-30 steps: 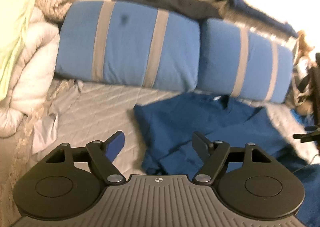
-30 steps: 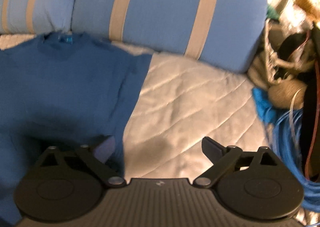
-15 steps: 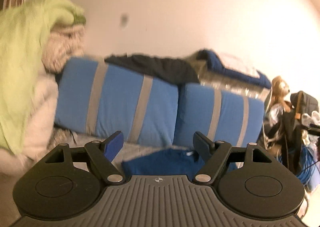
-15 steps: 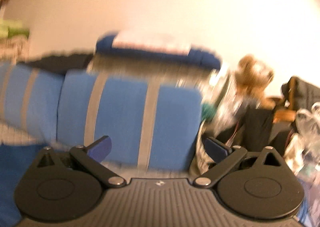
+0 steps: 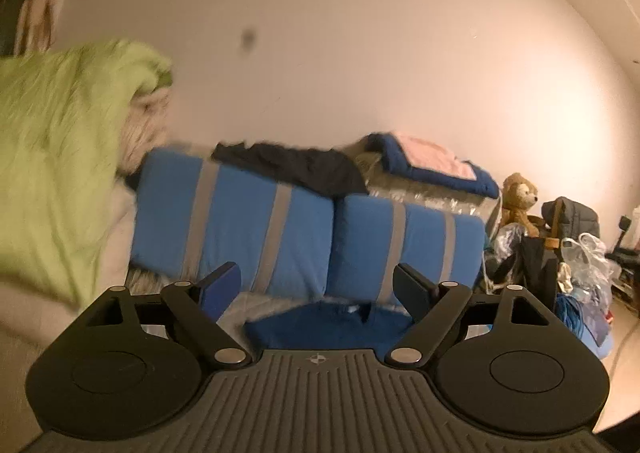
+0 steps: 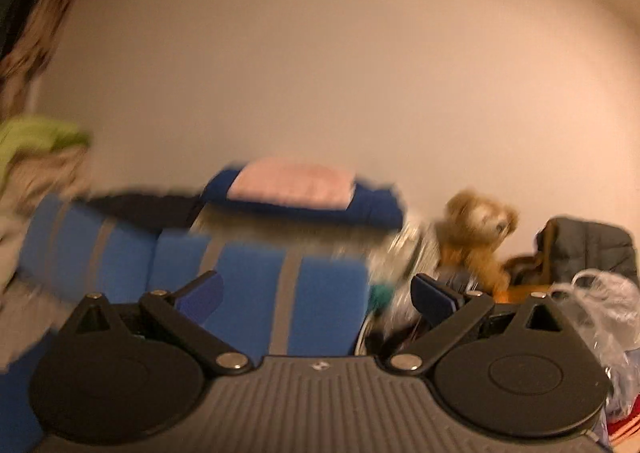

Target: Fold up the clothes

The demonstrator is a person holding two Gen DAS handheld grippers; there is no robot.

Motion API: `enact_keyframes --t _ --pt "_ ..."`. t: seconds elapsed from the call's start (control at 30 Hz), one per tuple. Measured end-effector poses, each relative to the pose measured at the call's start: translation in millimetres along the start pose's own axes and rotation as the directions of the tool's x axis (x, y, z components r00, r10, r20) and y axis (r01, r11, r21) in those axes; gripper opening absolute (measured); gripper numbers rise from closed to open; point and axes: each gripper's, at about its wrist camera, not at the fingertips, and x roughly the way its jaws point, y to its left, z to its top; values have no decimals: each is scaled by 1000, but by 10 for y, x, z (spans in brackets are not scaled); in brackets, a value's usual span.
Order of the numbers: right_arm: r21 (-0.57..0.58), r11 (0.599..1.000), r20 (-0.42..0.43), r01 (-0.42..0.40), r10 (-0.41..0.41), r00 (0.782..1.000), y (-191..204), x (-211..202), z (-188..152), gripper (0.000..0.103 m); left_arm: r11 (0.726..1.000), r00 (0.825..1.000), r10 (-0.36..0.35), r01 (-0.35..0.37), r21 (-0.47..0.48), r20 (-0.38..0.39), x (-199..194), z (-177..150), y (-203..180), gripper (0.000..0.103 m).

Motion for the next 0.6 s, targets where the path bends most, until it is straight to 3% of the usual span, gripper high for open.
enact_keyframes --t 0.13,0.37,0.6 --pt "-5 997 -124 -78 77 989 97 -129 -543 103 999 999 -8 6 -40 -45 41 -344 73 84" --pt "144 976 -247 -164 196 949 368 -155 -1435 103 994 992 -27 14 -108 -124 121 -940 198 84" --pt "305 921 -351 -243 346 870 638 40 -2109 103 987 972 -72 37 -154 -225 330 -1390 332 84"
